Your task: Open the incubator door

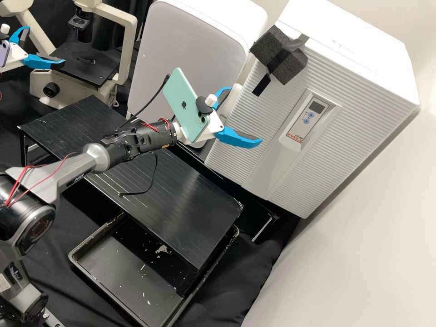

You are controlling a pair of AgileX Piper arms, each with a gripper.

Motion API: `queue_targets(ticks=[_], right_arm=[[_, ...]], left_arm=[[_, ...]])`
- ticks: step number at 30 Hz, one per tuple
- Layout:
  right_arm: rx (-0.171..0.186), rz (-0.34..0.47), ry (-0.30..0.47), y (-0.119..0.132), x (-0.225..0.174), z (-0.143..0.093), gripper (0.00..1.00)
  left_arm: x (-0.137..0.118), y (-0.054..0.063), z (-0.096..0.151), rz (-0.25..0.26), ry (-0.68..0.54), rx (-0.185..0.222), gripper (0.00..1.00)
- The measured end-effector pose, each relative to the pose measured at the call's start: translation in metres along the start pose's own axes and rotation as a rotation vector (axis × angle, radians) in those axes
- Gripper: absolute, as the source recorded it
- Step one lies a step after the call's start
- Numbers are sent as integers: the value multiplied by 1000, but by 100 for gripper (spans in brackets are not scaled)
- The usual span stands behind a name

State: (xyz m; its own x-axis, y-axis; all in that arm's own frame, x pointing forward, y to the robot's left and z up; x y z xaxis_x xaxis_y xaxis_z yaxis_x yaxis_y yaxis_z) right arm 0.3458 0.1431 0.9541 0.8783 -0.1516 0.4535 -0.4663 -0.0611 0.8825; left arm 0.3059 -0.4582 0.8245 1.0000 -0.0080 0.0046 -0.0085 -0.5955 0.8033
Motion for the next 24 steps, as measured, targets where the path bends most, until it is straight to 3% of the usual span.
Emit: queue_targets(ticks=[6, 7, 14, 24], right_arm=[[-11, 14, -19, 2, 7, 7, 100], [-11, 16, -20, 2, 7, 7, 0], [-33, 13, 2, 1, 7, 6, 0], [-33, 11, 3, 1, 7, 5, 0]], left_arm=[[0, 0, 0, 0, 0, 0, 100], [0, 0, 0, 0, 0, 0, 100], [0, 0, 0, 0, 0, 0, 100], [0, 0, 0, 0, 0, 0, 100]])
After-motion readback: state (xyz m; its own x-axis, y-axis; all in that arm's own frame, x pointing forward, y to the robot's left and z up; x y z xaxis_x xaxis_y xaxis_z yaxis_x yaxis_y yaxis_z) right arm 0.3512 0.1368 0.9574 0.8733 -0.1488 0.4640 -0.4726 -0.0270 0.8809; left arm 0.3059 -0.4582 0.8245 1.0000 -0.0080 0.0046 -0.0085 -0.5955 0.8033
